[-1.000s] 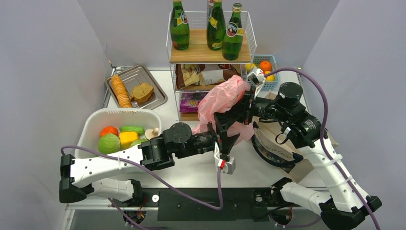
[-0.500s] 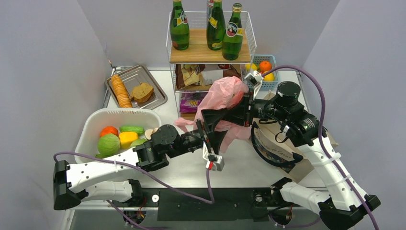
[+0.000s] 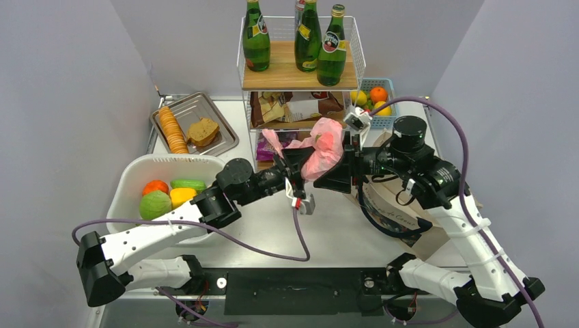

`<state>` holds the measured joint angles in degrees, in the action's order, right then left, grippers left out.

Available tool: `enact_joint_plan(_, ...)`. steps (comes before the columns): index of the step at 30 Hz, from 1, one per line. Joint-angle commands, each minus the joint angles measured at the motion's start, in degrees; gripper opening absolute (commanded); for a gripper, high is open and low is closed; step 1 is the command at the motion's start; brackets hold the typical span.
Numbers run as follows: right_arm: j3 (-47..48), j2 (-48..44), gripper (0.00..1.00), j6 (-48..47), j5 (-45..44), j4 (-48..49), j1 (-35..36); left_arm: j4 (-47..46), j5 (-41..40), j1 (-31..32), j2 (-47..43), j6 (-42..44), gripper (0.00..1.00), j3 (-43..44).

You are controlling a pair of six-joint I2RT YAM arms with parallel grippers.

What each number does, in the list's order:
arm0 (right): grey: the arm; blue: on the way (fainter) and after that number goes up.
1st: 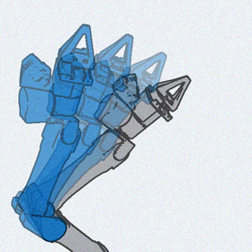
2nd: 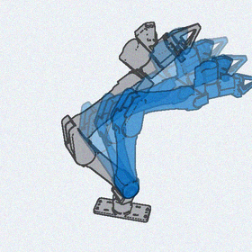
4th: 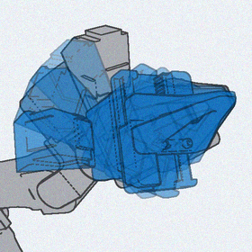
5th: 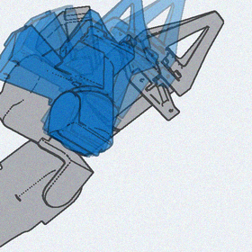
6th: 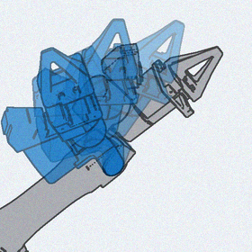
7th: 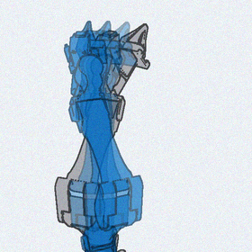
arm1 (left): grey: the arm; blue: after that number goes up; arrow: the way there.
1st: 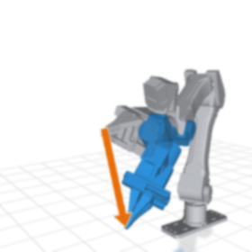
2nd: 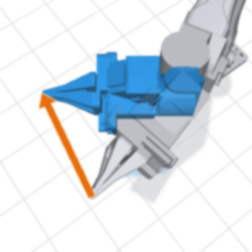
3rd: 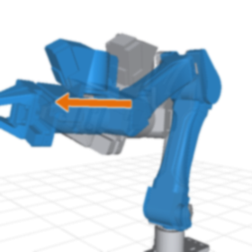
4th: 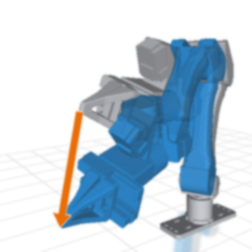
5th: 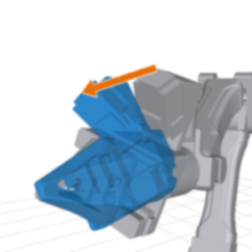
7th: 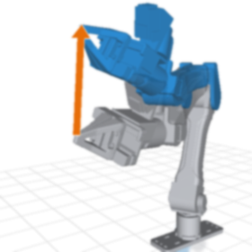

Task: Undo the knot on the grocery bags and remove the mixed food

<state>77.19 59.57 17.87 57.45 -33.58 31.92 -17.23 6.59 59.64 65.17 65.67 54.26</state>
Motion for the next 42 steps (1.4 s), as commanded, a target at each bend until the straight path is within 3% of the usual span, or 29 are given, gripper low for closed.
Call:
enact_joint_plan(1, 5.7, -2.91, 0.48, -5.68, 3.84, -5.91, -4.5, 11.7, 5.93, -4.72, -4.58, -14.47, 0.03, 5.74)
enact_joint_plan(2, 7.06, -3.29, 0.58, -7.38, 1.73, -7.56, -5.99, 14.11, 7.13, -4.97, -5.81, -16.03, 0.0, 6.06)
enact_joint_plan(6, 10.51, -7.93, 0.69, -28.27, -11.84, -15.79, -10.07, 24.3, 8.68, -7.11, -7.18, -27.04, 0.0, 9.89)
enact_joint_plan(12, 8.84, -12.1, 0.84, -37.45, -15.96, -9.51, -5.79, 29.91, 14.52, -7.45, -4.23, -42.03, 0.0, 17.67)
enact_joint_plan(18, 11.98, -8.59, 0.87, -50.3, -27.23, -7.13, 13.32, 30.91, 16.62, -6.64, 0.06, -47.43, 0.0, 20.84)
enact_joint_plan(22, 14.96, -5.37, 0.88, -56.67, -31.3, -9.17, 19.92, 33.41, 17.74, -4.65, 1.34, -44.49, 0.0, 22.91)
enact_joint_plan(26, 11.08, -4.87, 0.89, -61.05, -36.57, -9.82, 23.29, 33.73, 21.42, -3.34, 1.14, -45.09, 0.0, 24.64)
enact_joint_plan(34, 1.78, -8.75, 0.88, -60.88, -37.92, -14.05, 23.36, 31.16, 27.53, -3.32, -0.79, -46.9, 0.0, 29.67)
enact_joint_plan(36, 0.23, -9.56, 0.84, -60.59, -37.67, -14.14, 23.36, 30.77, 28.84, -3.02, 0.31, -48.24, 0.0, 31.73)
enact_joint_plan(37, 0.19, -9.52, 0.75, -59.75, -37.5, -13.94, 23.32, 30.02, 29.06, -2.61, 0.7, -48.91, 0.0, 32.98)
enact_joint_plan(39, 1.52, -8.95, 0.51, -56.86, -36.92, -12.69, 22.6, 28.51, 29.25, -1.99, 1.54, -51.14, 0.0, 34.09)
enact_joint_plan(40, 2.07, -8.77, 0.34, -54.51, -36.41, -12.23, 21.26, 28.34, 29.2, -1.85, 1.98, -51.33, 0.0, 34.69)
enact_joint_plan(41, 3.36, -8.64, 0.25, -53.15, -36.21, -11.18, 20.33, 28.41, 28.97, -1.83, 2.16, -51.51, 0.0, 34.91)
enact_joint_plan(42, 4.04, -8.66, 0.07, -50.22, -35.66, -10.82, 17.7, 28.42, 27.66, -1.9, 2.14, -51.74, 0.0, 35.05)
